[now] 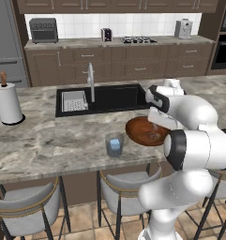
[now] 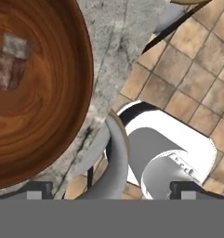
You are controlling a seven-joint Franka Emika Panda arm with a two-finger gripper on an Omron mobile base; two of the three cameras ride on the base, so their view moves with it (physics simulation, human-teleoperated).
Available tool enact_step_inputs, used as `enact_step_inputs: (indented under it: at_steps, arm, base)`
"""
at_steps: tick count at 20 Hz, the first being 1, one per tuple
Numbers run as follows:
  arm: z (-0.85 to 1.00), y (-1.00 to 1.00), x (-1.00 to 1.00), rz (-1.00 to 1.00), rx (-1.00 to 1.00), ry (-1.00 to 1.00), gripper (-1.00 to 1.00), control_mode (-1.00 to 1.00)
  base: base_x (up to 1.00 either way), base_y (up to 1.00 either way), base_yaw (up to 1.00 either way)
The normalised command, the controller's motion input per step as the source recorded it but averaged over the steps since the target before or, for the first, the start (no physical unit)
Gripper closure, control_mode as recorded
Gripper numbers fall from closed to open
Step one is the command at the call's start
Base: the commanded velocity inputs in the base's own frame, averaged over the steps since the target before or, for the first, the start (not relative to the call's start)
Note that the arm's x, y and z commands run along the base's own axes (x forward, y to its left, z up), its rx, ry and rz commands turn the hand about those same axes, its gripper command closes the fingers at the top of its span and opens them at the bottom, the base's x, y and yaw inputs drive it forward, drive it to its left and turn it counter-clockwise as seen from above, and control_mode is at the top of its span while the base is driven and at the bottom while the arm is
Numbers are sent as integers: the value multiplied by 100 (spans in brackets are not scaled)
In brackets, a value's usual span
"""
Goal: There are four ice cubes in the ice bowl. Place two ice cubes in each glass of water.
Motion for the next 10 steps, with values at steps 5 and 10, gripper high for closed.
enact_step_inputs:
  at_steps: [5,10]
  arm:
    - [-9,0,13,-20,-3,-1,-100,-100]
    - [-25,0,28,-8,-2,-12,-100,-100]
  base:
    - [0,0,0]
    - [0,0,0]
